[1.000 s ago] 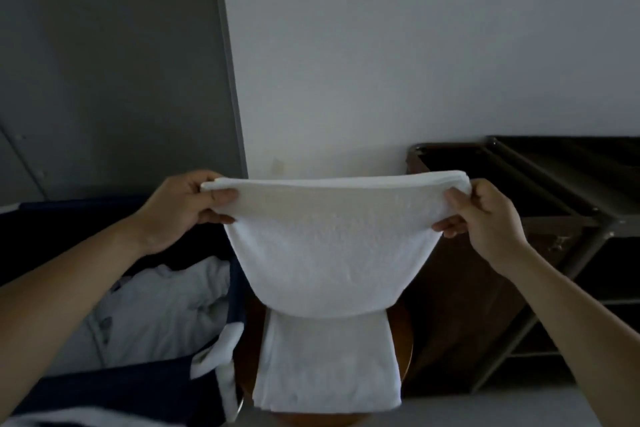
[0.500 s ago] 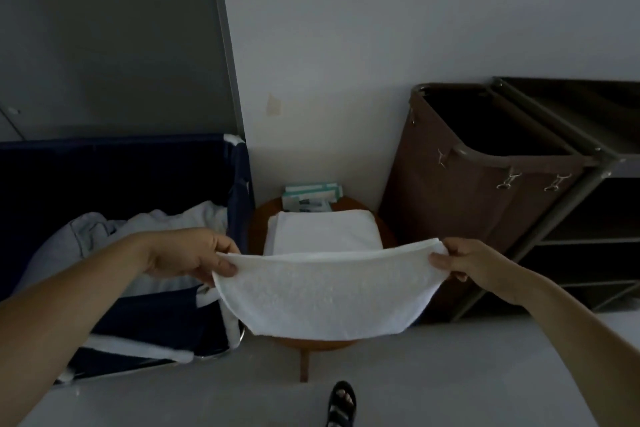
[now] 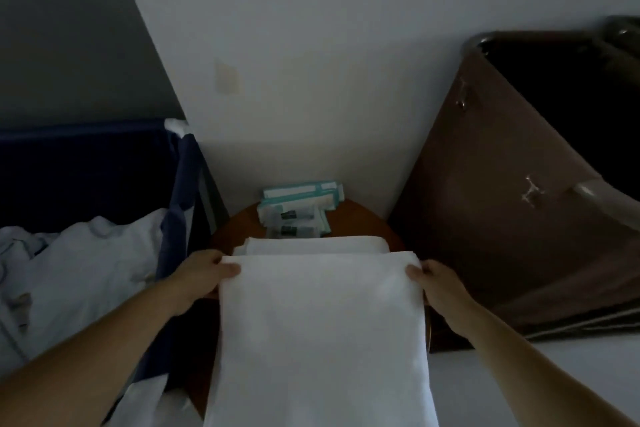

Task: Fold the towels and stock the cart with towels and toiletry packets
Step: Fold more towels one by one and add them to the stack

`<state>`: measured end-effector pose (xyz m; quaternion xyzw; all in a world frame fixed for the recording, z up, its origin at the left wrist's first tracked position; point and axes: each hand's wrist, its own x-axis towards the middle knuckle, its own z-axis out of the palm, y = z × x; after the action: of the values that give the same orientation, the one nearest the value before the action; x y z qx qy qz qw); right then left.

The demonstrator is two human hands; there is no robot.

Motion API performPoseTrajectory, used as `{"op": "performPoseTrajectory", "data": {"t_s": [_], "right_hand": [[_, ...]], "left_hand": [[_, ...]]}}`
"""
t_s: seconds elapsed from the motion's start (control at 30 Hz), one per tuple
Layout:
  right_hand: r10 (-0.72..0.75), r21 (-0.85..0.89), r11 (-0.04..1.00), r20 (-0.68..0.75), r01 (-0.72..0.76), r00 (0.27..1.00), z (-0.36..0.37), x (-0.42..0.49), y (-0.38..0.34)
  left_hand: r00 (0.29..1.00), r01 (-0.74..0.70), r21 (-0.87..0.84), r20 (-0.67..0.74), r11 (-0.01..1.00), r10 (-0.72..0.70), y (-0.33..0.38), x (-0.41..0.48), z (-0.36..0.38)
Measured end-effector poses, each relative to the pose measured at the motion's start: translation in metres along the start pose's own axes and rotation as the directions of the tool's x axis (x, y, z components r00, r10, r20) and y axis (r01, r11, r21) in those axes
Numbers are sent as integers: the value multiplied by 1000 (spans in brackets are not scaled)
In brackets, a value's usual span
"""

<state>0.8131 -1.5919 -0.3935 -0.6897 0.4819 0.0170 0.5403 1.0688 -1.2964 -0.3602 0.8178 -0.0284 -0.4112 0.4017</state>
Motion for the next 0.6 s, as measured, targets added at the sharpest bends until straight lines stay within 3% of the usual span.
{"op": "performPoseTrajectory", "data": {"t_s": [0.23, 0.33, 0.43, 0.53, 0.6], "right_hand": [[151, 86, 986, -57, -146, 987, 48, 59, 46], [107, 116, 989, -107, -94, 989, 45, 56, 42], [23, 151, 989, -157, 1, 987, 35, 56, 24], [-32, 138, 988, -208, 62, 978, 30, 74, 10], [-21, 96, 995, -212, 42, 977, 37, 96, 11]], "left_hand": [[993, 77, -111, -83, 991, -86, -39, 84, 69], [985, 60, -184, -150, 981, -89, -44, 77, 68], [961, -81, -242, -276, 967, 11, -33, 66, 55], [912, -150, -181, -406, 972, 65, -20, 82, 42], [931, -123, -100, -357, 987, 80, -17, 100, 46]]}}
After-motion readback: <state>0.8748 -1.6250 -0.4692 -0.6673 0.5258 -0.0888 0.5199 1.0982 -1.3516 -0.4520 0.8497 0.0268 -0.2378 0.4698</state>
